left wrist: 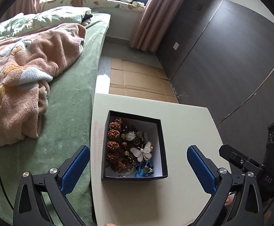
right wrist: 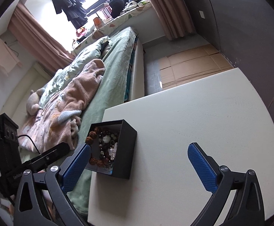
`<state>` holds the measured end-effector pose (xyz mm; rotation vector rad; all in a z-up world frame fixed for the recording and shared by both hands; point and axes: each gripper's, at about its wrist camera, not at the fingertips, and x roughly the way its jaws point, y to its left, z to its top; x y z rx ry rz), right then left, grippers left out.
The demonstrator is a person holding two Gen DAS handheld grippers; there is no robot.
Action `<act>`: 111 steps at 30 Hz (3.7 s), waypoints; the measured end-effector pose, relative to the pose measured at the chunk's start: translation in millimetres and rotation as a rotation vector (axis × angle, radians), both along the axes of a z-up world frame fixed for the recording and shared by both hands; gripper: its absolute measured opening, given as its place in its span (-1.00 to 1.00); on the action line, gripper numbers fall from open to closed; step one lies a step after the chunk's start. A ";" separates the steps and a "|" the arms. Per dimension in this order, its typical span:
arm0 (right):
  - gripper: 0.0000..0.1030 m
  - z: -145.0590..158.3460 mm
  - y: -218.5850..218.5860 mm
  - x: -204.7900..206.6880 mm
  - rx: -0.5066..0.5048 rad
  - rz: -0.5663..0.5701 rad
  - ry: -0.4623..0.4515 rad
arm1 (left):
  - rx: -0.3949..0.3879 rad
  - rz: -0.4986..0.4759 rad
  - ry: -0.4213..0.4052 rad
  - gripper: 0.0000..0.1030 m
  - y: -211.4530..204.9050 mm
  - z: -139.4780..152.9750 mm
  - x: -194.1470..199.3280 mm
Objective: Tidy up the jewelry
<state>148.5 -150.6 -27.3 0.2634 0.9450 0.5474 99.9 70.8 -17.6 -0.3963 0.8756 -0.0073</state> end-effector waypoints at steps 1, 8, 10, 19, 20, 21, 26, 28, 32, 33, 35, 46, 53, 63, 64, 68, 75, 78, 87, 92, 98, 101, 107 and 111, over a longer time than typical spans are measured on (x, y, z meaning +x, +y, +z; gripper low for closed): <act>1.00 1.5 -3.9 -2.7 -0.010 -0.001 -0.006 | 0.009 -0.007 -0.009 0.99 -3.4 1.8 -3.1; 1.00 7.5 -34.0 -25.2 -0.064 -0.030 -0.039 | 0.071 -0.027 -0.062 0.99 -23.1 10.2 -22.5; 1.00 8.5 -43.5 -33.6 -0.078 -0.044 -0.046 | 0.075 -0.027 -0.083 0.99 -27.6 12.8 -29.6; 1.00 21.3 -70.8 -61.4 -0.110 -0.065 -0.104 | 0.156 -0.079 -0.162 0.99 -61.8 26.5 -55.8; 1.00 21.8 -72.8 -64.0 -0.108 -0.067 -0.106 | 0.172 -0.080 -0.160 0.99 -65.7 26.5 -57.6; 1.00 22.8 -74.6 -66.2 -0.109 -0.068 -0.109 | 0.190 -0.079 -0.160 0.99 -69.2 26.6 -59.5; 1.00 25.7 -86.0 -79.2 -0.122 -0.131 -0.129 | 0.251 -0.069 -0.182 0.99 -82.0 27.6 -67.4; 1.00 24.7 -91.7 -81.7 -0.126 -0.154 -0.121 | 0.254 -0.064 -0.198 0.99 -82.9 29.3 -69.2; 1.00 26.1 -95.9 -83.7 -0.118 -0.165 -0.122 | 0.252 -0.052 -0.212 0.99 -82.9 30.4 -71.7; 1.00 26.0 -95.8 -84.3 -0.118 -0.164 -0.120 | 0.253 -0.053 -0.209 0.99 -83.1 29.9 -71.4; 1.00 25.2 -95.6 -85.0 -0.108 -0.160 -0.108 | 0.261 -0.049 -0.202 0.99 -84.1 28.4 -70.4; 1.00 29.6 -92.8 -92.1 -0.124 -0.167 -0.133 | 0.268 -0.032 -0.208 0.99 -84.9 28.5 -71.9; 1.00 29.4 -94.3 -91.4 -0.132 -0.168 -0.134 | 0.258 -0.028 -0.208 0.99 -83.7 28.0 -72.6; 1.00 30.2 -93.7 -91.3 -0.145 -0.164 -0.137 | 0.255 -0.031 -0.208 0.99 -83.6 28.4 -72.8; 1.00 30.2 -93.8 -91.2 -0.146 -0.166 -0.138 | 0.256 -0.031 -0.208 0.99 -83.9 28.4 -72.7; 1.00 30.5 -93.5 -91.3 -0.146 -0.166 -0.137 | 0.254 -0.032 -0.204 0.99 -84.0 28.0 -72.2; 1.00 30.7 -93.2 -91.5 -0.146 -0.166 -0.137 | 0.253 -0.034 -0.204 0.99 -84.3 27.7 -71.4; 1.00 30.7 -93.1 -91.6 -0.148 -0.166 -0.137 | 0.251 -0.036 -0.203 0.99 -84.8 27.4 -71.2; 1.00 29.1 -94.4 -90.3 -0.153 -0.166 -0.138 | 0.251 -0.039 -0.203 0.99 -86.1 26.7 -70.8; 1.00 29.5 -93.7 -90.6 -0.155 -0.165 -0.139 | 0.250 -0.039 -0.204 0.99 -85.9 26.8 -71.1; 1.00 28.1 -96.4 -89.4 -0.157 -0.165 -0.136 | 0.250 -0.040 -0.203 0.99 -86.2 27.0 -71.2; 1.00 27.3 -97.3 -89.0 -0.159 -0.166 -0.136 | 0.249 -0.040 -0.204 0.99 -86.7 26.3 -71.1; 1.00 23.7 -98.9 -85.9 -0.167 -0.166 -0.129 | 0.253 -0.049 -0.204 0.99 -89.0 24.9 -70.8; 1.00 23.1 -100.4 -84.3 -0.172 -0.166 -0.126 | 0.275 -0.056 -0.210 0.99 -92.9 25.2 -71.0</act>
